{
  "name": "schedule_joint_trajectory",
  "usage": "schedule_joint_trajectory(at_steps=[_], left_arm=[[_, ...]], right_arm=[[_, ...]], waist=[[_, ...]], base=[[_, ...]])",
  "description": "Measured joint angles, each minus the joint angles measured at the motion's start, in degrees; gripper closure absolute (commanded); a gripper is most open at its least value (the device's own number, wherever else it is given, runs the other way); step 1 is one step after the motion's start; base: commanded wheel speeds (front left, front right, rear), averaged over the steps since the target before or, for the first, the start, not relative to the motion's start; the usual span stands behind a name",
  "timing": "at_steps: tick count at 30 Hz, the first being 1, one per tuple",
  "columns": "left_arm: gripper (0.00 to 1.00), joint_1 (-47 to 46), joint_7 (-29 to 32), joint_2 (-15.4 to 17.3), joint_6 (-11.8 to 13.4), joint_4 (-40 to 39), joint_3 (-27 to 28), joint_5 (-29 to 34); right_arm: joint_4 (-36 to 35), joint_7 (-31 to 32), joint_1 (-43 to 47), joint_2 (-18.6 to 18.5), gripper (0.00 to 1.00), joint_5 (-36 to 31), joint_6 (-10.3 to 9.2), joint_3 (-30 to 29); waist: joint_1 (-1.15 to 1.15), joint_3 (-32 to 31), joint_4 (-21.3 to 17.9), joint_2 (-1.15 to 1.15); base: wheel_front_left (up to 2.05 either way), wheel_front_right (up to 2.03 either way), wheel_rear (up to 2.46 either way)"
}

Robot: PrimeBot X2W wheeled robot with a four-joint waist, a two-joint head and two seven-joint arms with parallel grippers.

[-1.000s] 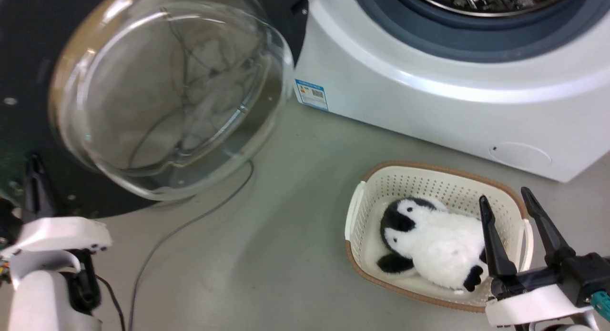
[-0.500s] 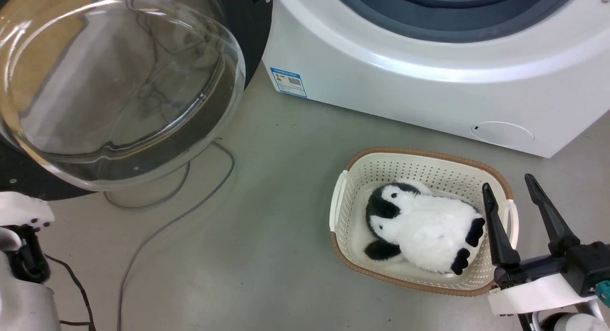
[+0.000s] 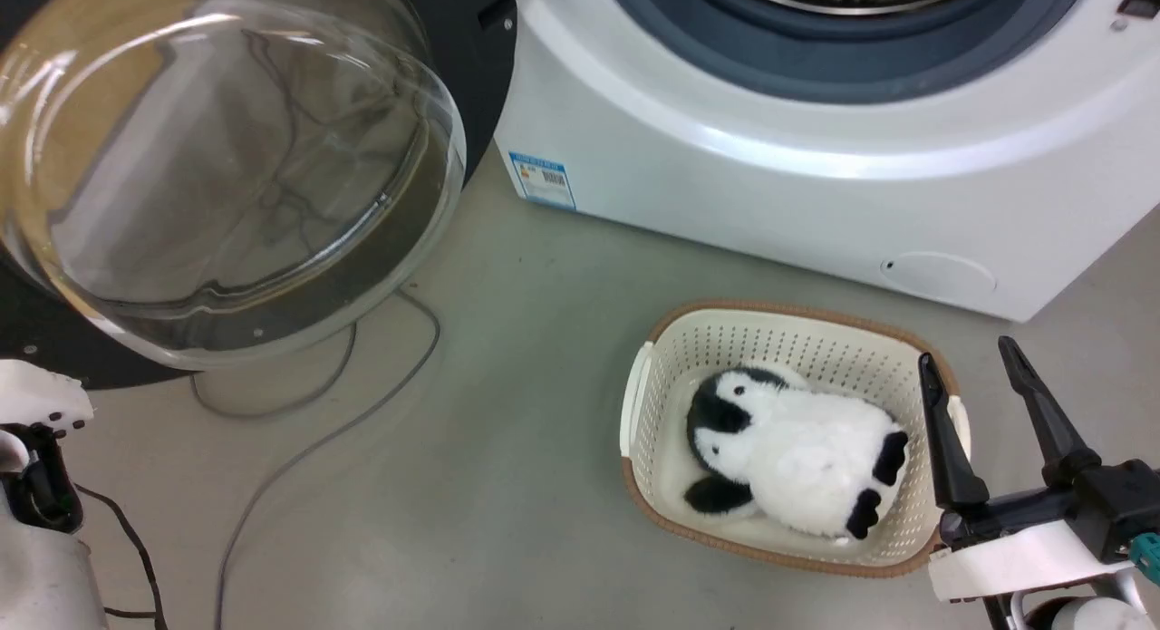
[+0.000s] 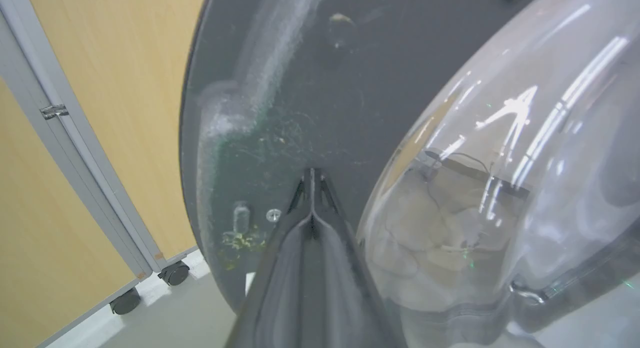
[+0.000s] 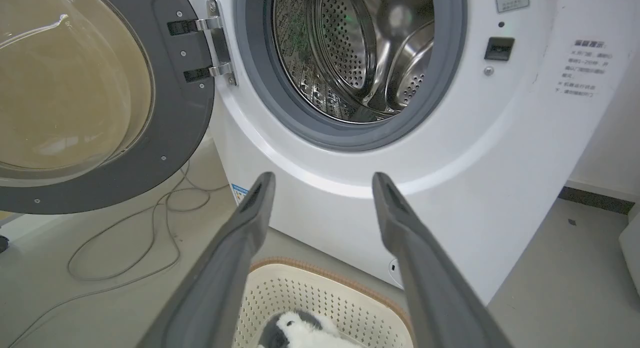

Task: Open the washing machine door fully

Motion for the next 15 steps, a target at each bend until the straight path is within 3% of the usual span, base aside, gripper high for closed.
schedule_joint_trajectory(at_steps=[15], left_arm=[[1.0,8.6,0.0,-4.9,-2.5,-13.3,-1.1,4.2]], right_arm=[[-0.3,0.0,2.9,2.2,0.0,0.1,0.0,-1.1]], waist=[[0.0,-8.8,-1.7,0.0]], base=[[0.0,0.0,0.0]])
